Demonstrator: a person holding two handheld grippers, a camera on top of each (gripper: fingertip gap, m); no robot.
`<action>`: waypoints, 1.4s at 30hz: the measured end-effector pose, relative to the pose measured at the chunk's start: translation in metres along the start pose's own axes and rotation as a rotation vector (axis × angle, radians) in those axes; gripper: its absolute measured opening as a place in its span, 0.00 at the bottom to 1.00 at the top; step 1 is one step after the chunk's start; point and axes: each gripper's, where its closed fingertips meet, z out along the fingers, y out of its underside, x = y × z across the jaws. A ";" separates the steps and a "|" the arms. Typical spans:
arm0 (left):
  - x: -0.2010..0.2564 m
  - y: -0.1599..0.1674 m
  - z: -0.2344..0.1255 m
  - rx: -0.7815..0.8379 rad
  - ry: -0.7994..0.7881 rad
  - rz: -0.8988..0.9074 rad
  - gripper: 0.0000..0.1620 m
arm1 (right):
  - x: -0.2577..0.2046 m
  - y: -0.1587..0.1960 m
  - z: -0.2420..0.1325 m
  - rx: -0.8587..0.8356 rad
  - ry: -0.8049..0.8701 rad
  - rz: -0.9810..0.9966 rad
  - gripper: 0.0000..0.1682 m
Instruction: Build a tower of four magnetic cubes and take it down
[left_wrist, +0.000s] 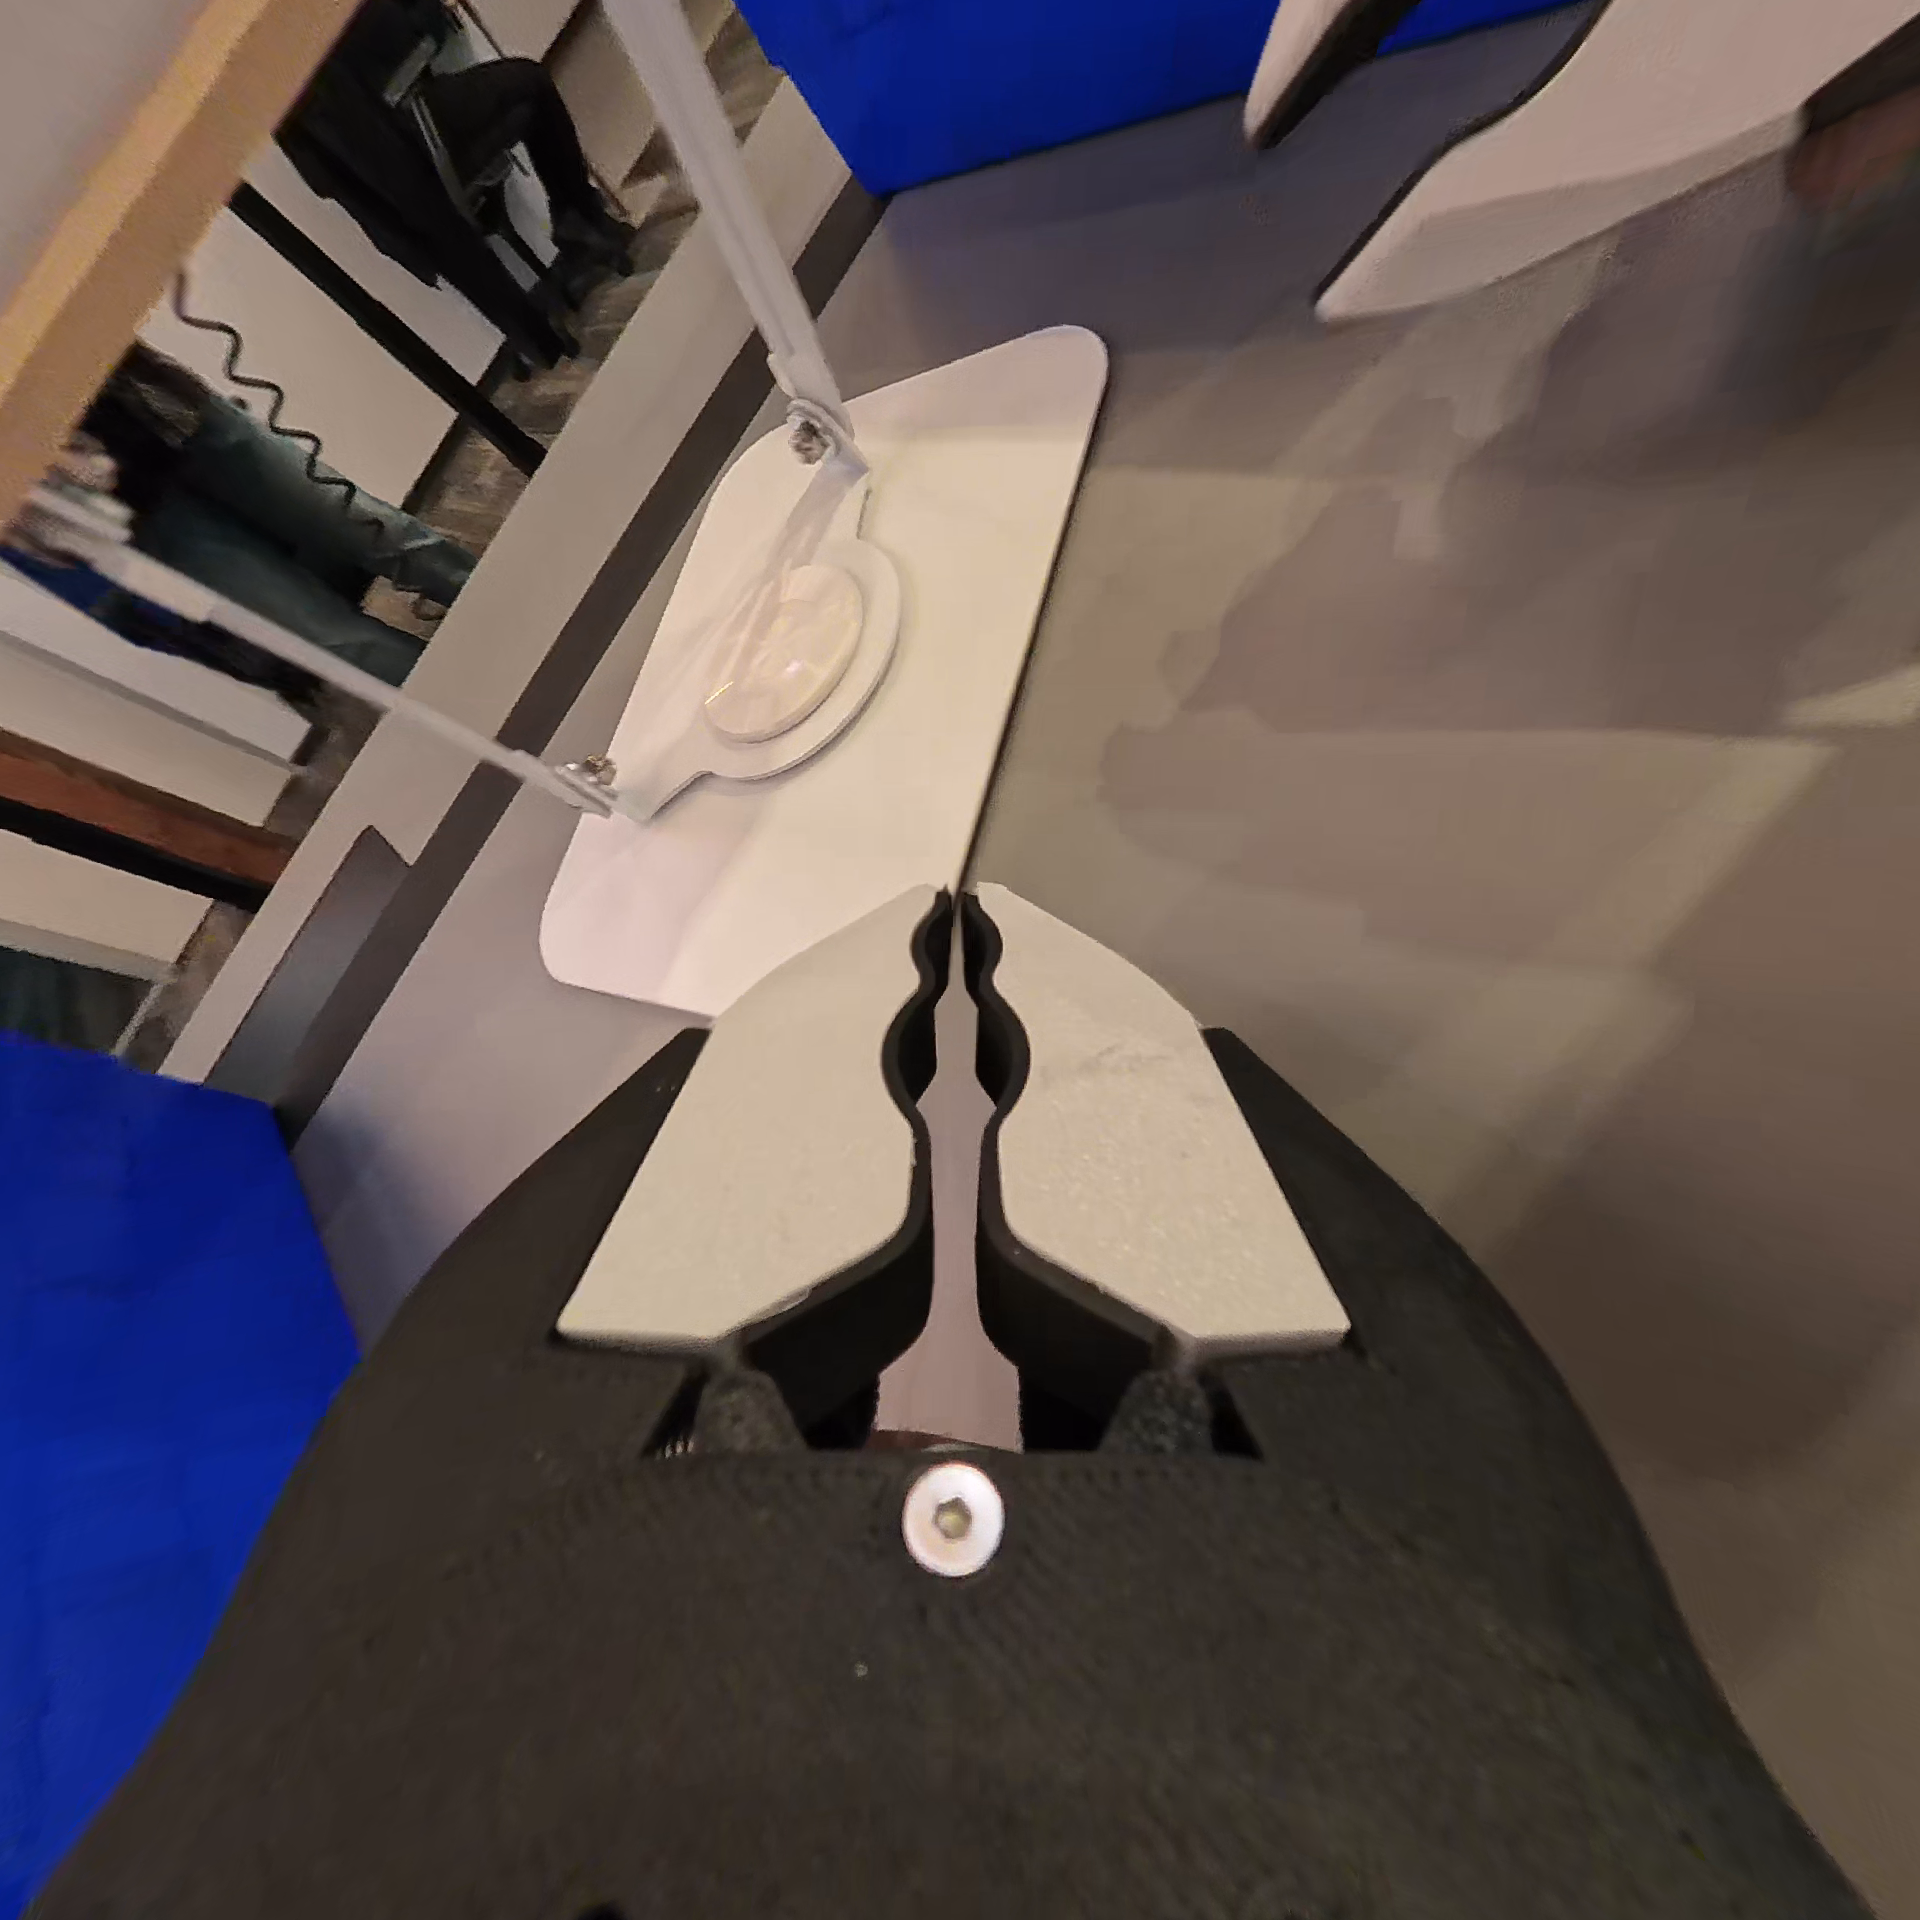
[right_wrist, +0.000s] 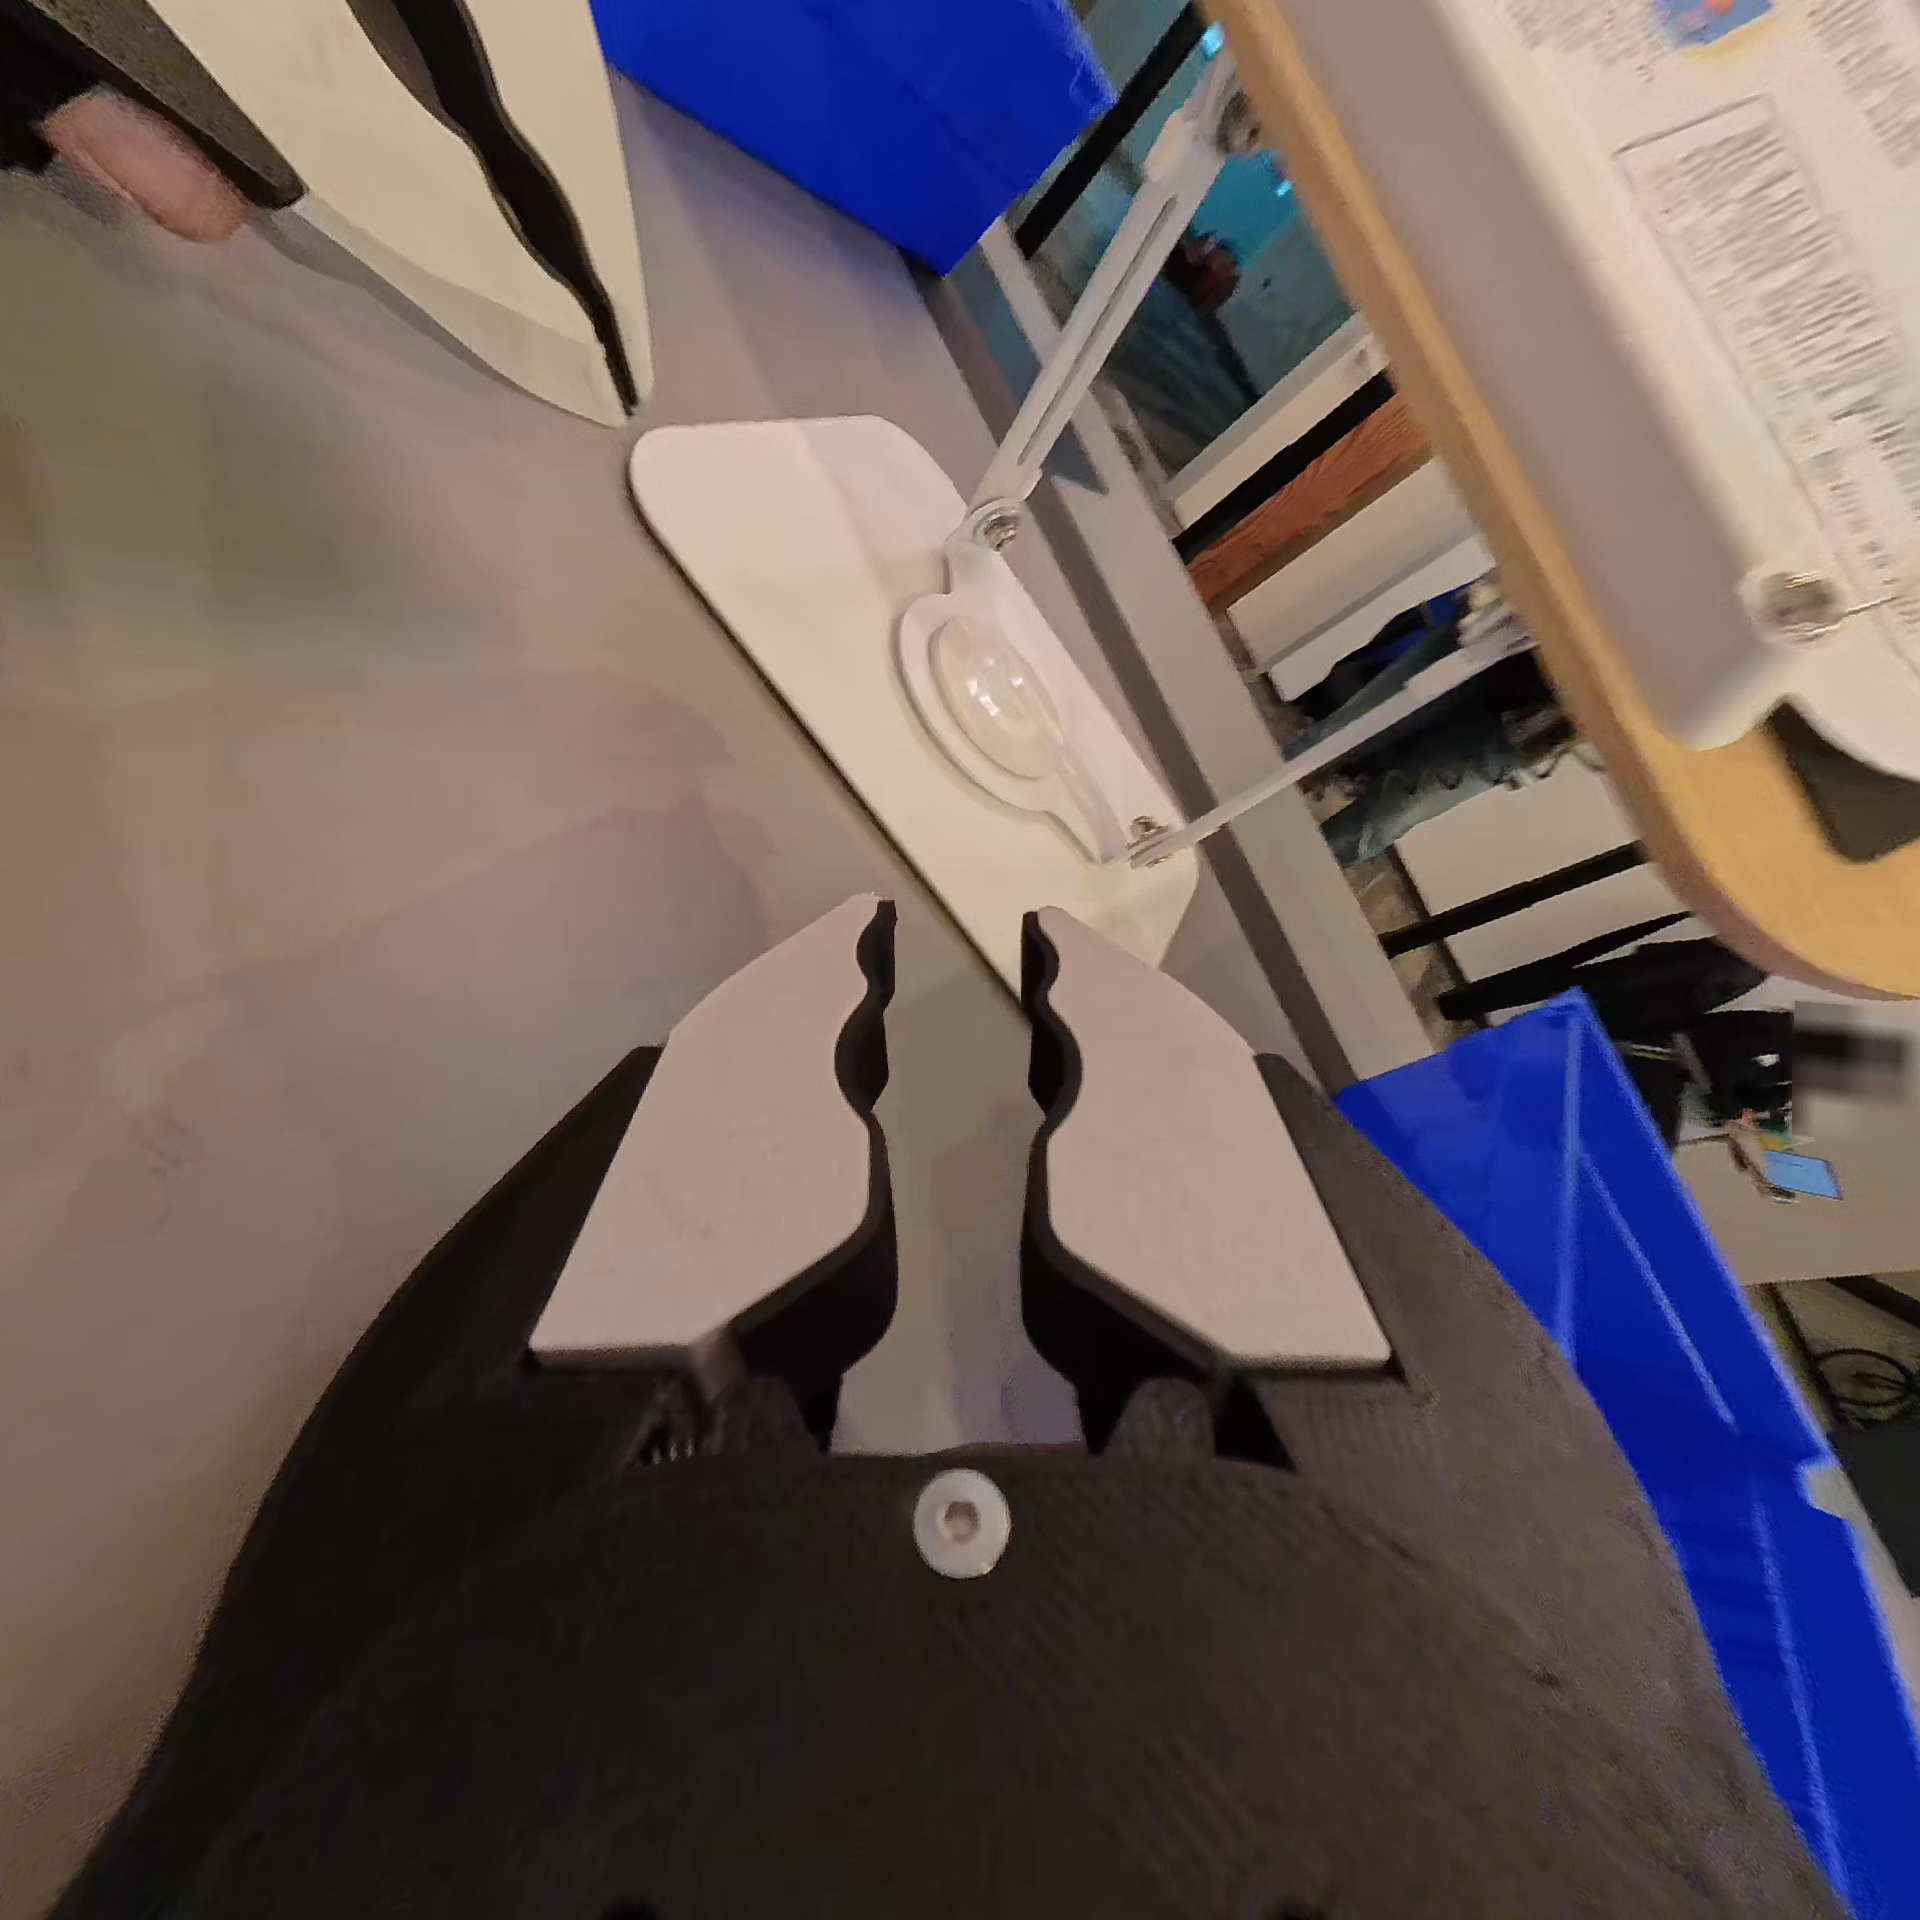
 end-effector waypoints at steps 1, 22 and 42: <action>-0.006 0.001 -0.003 0.002 -0.021 0.003 0.02 | 0.006 -0.004 -0.003 0.016 0.029 -0.007 0.14; -0.175 0.042 -0.123 0.181 -0.583 -0.244 0.26 | 0.230 0.081 -0.135 -0.021 0.737 0.154 0.34; -0.296 0.165 -0.220 0.110 -1.033 -0.381 0.42 | 0.267 0.182 -0.153 -0.234 0.846 0.259 0.49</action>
